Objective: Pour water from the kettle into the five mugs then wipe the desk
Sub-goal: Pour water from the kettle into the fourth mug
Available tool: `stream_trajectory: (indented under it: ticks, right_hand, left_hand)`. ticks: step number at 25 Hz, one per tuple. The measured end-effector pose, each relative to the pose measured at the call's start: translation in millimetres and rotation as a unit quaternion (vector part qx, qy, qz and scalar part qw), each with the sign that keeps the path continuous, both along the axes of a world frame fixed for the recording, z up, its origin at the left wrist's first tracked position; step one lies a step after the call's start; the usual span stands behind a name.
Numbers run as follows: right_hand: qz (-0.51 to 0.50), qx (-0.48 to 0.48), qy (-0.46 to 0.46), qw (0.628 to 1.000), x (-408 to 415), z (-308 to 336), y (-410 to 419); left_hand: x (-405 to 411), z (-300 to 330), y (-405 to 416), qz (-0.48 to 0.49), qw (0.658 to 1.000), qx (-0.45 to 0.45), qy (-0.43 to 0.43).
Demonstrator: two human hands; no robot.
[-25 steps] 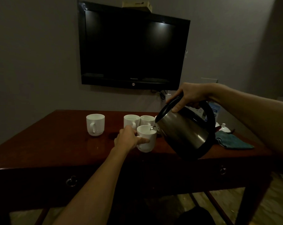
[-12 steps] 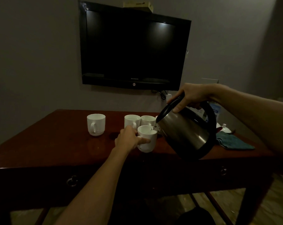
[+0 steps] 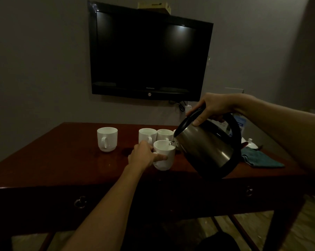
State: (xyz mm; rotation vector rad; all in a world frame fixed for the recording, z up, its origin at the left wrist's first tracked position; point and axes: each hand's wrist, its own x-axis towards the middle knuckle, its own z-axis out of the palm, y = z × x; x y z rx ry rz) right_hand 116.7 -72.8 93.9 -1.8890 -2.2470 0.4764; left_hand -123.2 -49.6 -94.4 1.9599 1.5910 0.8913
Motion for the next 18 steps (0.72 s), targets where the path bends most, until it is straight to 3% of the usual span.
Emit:
stream_trajectory:
  ticks: [18]
  right_hand:
    - [0.002,0.005,-0.009,1.000,-5.7,0.9,-4.2]
  left_hand:
    - [0.8,-3.4,7.1,-0.004,1.000,0.000,0.002]
